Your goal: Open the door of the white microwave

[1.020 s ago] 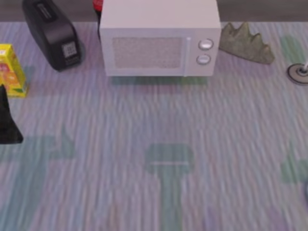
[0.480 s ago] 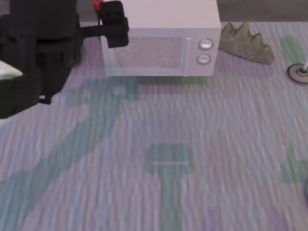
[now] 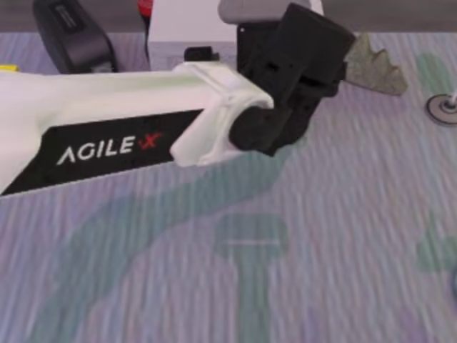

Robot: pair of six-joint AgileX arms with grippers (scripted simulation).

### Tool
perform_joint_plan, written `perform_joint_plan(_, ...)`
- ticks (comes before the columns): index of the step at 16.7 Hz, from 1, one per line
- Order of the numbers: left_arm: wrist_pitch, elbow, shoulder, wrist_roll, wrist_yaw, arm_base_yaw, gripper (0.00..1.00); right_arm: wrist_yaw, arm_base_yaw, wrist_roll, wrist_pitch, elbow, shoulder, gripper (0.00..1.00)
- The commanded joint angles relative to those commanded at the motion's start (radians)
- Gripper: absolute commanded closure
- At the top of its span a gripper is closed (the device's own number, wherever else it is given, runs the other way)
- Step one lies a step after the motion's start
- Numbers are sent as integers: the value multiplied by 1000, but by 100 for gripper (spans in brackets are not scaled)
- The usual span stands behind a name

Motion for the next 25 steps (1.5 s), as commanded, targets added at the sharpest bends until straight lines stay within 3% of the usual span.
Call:
perform_joint_plan(3, -11, 56, 75, -18, -33, -38, 0, 0, 0, 0, 0, 0, 0, 0)
perform_joint_plan(9, -9, 60, 81, -16, -31, -35, 0, 0, 0, 0, 0, 0, 0, 0)
perform_joint_plan(16, 82, 224, 280, 69, 57, 69, 0, 0, 0, 0, 0, 0, 0, 0)
perform_joint_plan(20, 89, 236, 292, 76, 65, 78, 0, 0, 0, 0, 0, 0, 0, 0)
perform_joint_plan(25, 89, 236, 292, 76, 65, 78, 38, 0, 0, 0, 0, 0, 0, 0)
